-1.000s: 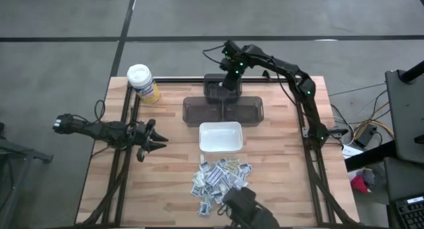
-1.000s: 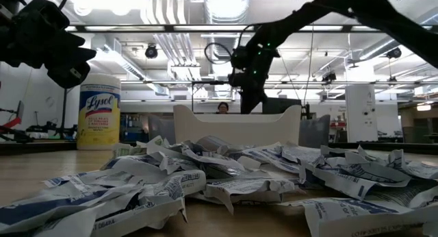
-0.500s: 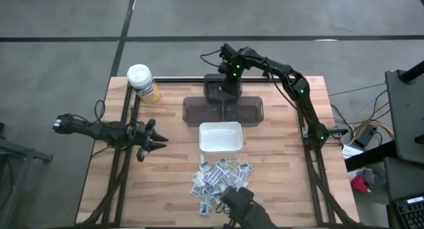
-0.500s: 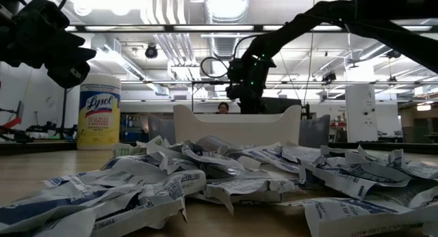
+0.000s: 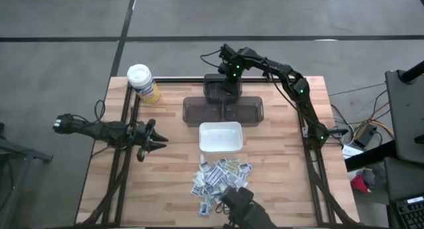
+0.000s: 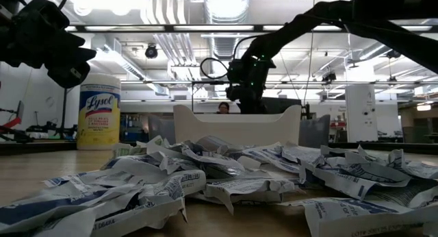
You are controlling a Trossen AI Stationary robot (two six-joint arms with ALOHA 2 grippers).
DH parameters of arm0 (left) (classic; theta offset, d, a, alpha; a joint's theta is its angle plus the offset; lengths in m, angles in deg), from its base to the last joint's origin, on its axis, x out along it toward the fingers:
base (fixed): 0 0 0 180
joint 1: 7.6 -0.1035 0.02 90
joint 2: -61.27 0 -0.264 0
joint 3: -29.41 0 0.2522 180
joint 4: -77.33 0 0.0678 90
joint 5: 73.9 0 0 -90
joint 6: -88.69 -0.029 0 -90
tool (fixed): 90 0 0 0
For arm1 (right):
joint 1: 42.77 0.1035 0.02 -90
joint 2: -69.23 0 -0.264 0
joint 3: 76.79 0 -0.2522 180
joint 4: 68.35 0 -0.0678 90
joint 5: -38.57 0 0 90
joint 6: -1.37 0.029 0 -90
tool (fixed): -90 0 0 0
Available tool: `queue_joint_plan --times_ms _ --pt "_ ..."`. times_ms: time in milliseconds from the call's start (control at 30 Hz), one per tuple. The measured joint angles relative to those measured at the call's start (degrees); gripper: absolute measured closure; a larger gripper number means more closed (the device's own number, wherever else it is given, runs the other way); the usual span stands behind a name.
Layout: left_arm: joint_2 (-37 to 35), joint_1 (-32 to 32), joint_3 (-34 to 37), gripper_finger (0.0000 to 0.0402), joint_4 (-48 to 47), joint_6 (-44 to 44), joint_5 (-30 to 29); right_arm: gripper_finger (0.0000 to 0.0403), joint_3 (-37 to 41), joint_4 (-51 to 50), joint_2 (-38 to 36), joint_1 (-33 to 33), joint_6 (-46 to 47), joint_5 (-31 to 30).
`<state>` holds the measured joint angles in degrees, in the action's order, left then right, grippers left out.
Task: Pick & Place First Aid Supplies
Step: Put the green bandage into the top black bin
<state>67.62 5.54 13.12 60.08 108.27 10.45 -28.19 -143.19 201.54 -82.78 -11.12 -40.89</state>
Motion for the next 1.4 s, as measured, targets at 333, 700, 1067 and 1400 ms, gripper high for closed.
queue_joint_plan --times_ms 333,700,1067,1400 --pt "0.0 0.01 0.0 0.0287 0.0 0.01 0.0 0.0318 -3.31 -12.54 -8.39 2.16 -1.3 9.65" --pt "0.02 -0.01 0.0 0.0287 0.0 -1.4 0.0 0.0334 4.2 -13.64 -30.95 16.97 13.27 11.78" --pt "0.02 0.0 0.0 0.0287 -0.01 -1.4 0.0 0.0335 20.83 -13.33 -47.23 39.59 45.34 1.74" --pt "0.02 0.0 0.0 0.0287 0.0 -1.38 0.0 0.0331 38.18 2.29 -50.39 58.87 57.25 -16.68"
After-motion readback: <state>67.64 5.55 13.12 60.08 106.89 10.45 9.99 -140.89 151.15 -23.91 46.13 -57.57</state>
